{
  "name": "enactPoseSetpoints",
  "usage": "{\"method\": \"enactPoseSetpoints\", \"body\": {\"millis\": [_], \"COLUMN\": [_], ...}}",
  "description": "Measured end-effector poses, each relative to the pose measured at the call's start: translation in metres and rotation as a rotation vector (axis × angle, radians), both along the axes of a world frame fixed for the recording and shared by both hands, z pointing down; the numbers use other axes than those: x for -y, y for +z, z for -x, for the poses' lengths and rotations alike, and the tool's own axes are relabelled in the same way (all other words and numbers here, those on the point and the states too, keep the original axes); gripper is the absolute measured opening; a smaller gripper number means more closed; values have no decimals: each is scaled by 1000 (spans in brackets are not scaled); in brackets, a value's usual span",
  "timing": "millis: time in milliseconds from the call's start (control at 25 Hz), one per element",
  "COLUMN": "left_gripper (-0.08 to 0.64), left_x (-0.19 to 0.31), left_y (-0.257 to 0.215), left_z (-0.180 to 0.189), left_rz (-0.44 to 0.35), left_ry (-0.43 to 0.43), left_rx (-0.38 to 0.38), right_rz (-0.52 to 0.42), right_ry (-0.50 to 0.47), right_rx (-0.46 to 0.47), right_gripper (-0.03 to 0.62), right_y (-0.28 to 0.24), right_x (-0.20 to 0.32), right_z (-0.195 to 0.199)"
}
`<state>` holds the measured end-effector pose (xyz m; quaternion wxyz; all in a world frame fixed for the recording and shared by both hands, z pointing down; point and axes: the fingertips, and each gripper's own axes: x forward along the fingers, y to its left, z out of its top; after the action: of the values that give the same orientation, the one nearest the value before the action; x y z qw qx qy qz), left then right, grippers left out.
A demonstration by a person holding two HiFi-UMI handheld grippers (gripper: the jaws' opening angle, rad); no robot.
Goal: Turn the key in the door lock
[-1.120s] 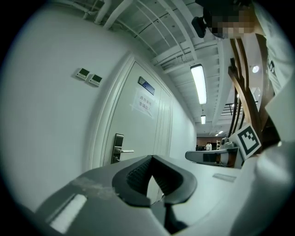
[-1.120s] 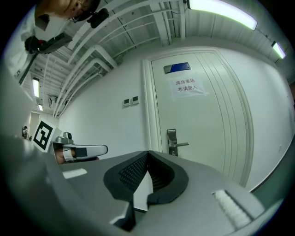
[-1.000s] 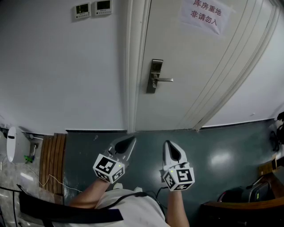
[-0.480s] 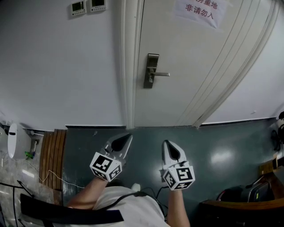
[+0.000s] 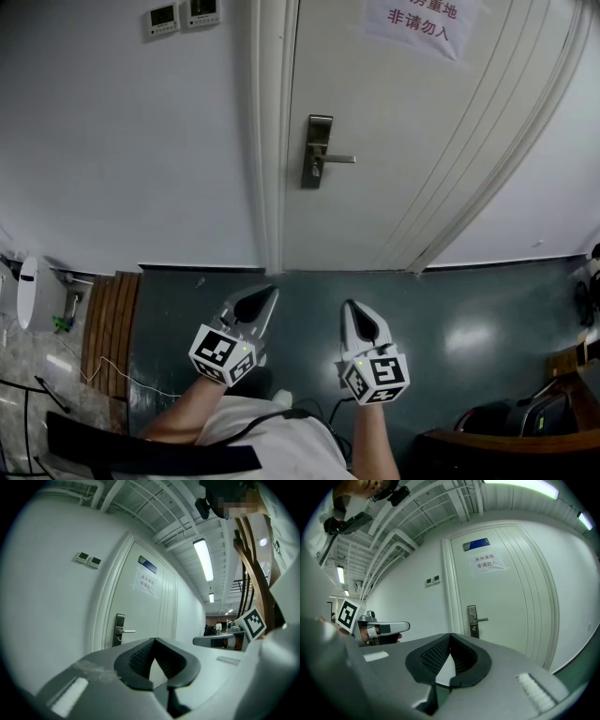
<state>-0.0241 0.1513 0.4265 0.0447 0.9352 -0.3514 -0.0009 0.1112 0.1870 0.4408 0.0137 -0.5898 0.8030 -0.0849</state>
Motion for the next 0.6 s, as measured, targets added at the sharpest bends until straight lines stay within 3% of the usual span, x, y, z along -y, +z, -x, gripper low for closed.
{"method": "enactPoseSetpoints", "body": {"millis": [320,600], "left_gripper": [6,5], "left_x": [24,75], "left_y": [2,12], "left_z": [-13,-14], "left_rz": [2,22], "left_ry": [12,13], "left_rx": [11,5], "right_rz": [2,9], "right_ry": [-7,2], "right_rx": [1,-23], "right_gripper": [9,9], "right_y": [3,8], "right_x": [28,74], "right_z": [-6,-8]}}
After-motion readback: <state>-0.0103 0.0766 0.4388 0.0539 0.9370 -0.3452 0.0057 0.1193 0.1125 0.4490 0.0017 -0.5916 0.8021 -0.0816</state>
